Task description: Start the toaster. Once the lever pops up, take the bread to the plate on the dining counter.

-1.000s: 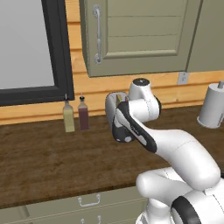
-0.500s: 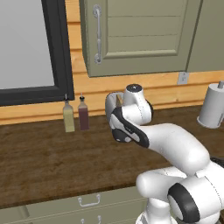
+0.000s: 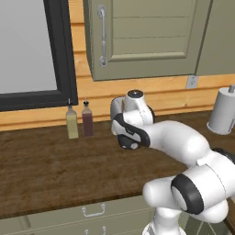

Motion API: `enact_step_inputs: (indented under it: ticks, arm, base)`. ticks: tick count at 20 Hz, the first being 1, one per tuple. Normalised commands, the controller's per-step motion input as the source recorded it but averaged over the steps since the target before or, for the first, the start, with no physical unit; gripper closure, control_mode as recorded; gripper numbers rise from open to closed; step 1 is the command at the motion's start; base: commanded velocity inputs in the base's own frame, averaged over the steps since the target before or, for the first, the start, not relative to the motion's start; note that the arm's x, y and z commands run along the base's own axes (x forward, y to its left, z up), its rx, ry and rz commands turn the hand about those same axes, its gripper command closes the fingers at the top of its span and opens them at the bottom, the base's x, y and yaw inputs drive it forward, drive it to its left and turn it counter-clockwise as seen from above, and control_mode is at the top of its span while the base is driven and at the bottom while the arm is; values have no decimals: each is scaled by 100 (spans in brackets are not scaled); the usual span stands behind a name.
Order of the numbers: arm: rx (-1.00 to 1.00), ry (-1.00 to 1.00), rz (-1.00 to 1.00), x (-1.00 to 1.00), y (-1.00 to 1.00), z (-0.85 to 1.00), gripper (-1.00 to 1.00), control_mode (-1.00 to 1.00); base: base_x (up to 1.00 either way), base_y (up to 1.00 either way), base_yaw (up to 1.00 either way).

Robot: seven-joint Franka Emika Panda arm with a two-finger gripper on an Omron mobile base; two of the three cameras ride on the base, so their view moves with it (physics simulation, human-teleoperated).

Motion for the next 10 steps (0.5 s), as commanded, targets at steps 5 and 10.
enact_step_inputs:
  ticks: [5,10]
  arm:
    - [0,0,0,13,0,-21,-100,-100]
    - [0,-2,0,-6,0,-40,-100,-100]
  base:
    - [0,0,0]
    - [0,0,0]
